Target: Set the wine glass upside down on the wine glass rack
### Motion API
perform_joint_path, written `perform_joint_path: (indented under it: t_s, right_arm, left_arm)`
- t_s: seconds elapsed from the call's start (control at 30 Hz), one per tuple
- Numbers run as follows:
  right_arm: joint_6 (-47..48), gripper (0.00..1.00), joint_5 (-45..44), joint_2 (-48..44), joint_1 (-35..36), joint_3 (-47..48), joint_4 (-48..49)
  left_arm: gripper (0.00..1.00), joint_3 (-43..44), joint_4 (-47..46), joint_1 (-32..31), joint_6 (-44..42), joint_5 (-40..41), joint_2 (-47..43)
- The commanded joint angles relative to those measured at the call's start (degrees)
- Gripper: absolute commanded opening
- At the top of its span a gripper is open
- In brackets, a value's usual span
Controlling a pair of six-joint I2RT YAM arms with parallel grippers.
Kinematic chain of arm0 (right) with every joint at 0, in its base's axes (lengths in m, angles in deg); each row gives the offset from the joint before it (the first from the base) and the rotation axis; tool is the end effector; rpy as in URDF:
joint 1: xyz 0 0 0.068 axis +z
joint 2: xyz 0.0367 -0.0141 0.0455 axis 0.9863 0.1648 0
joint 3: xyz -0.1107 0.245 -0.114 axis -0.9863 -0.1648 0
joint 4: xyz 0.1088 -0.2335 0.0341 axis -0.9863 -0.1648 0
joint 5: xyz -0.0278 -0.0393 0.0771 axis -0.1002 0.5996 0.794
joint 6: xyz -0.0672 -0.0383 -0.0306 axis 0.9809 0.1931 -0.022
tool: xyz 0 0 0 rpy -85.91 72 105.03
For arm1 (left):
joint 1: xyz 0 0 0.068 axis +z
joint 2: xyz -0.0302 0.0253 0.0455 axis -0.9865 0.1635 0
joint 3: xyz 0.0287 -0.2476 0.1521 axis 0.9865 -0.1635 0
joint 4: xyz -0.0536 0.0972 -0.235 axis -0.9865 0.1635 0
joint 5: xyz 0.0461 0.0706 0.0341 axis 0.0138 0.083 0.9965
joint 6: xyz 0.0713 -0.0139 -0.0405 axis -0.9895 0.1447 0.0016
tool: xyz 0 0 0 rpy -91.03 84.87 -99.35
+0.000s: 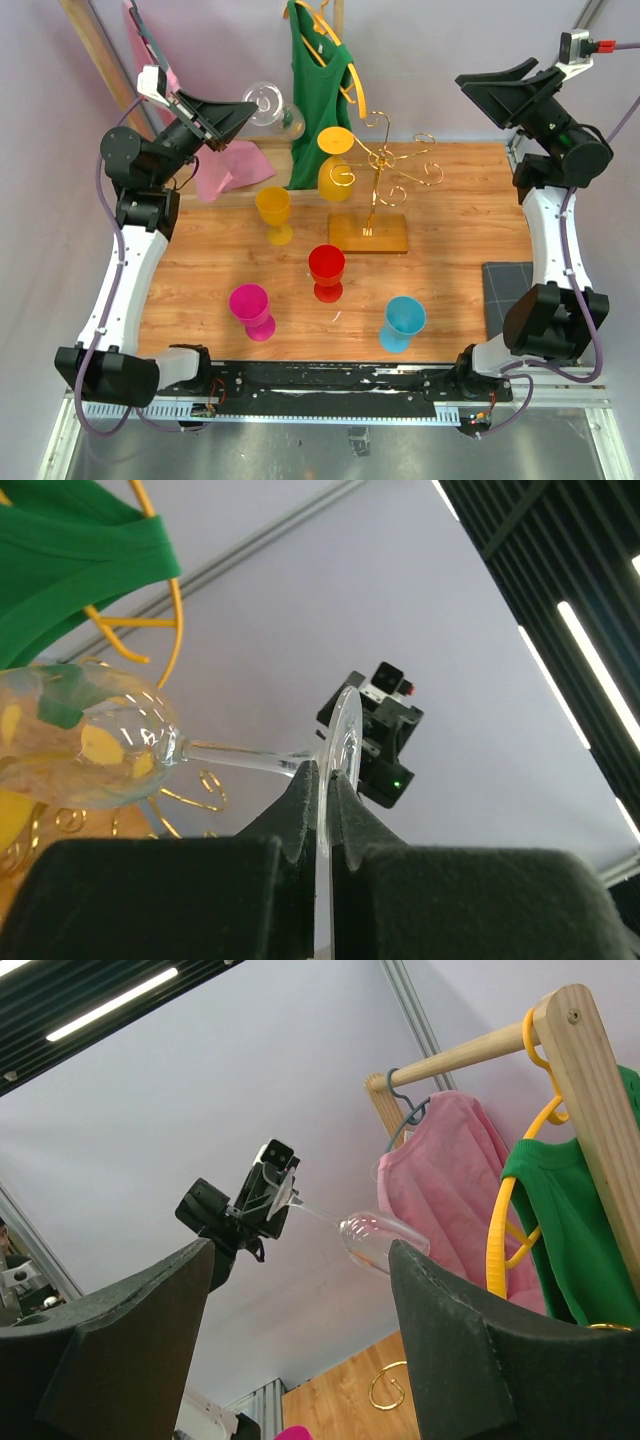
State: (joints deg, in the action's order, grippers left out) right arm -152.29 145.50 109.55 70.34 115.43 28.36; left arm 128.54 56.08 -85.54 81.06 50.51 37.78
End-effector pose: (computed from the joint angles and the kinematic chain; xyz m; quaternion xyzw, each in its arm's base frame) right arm 0.2850 0.0111 0.5631 -0.1703 0.4653 0.6499 0.5763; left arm 0.2664 -0.0684 0.5359 -0.0691 0.5478 -0.6792 0.4835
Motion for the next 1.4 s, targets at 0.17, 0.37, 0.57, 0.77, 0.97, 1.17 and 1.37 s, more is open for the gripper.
perform_joint_path:
  t_s: [0.17, 0.37, 0.57, 0.77, 0.97, 1.17, 1.37]
  right_arm:
    - [3.94, 0.73, 0.87, -2.97, -0.72, 1.24, -2.32]
    - [4.54, 0.73, 0.45, -3.31, -0.68, 1.46, -3.9]
    - [6.29, 0.73, 0.46, -4.63, -0.71, 0.12, -5.75]
    - [8.96, 0.73, 0.6, -6.63, -0.72, -2.62, -7.98]
    - [10.18, 0.73, 0.47, -7.73, -0.68, -4.77, -8.9]
    - [10.45, 0.73, 0.47, -8.14, -0.67, -5.81, -9.18]
    - [12.08, 0.73, 0.96, -8.84, -0.7, -6.45, -11.27]
  left_arm:
    - [0.0, -7.28, 13.99, 0.21, -8.65, 4.22, -8.19]
    - [0.0, -10.37, 18.16, -1.65, -10.65, 5.76, -11.26]
    - [0.0, -9.18, 22.56, -6.52, -12.36, 6.93, -11.19]
    - [0.0, -8.4, 27.94, -11.26, -13.57, 8.33, -10.21]
    - [0.0, -7.34, 30.98, -14.49, -14.71, 9.32, -8.35]
    - [0.0, -5.53, 31.01, -19.3, -15.2, 10.15, -4.73]
    - [0.0, -2.8, 29.85, -23.17, -15.38, 10.44, -0.33]
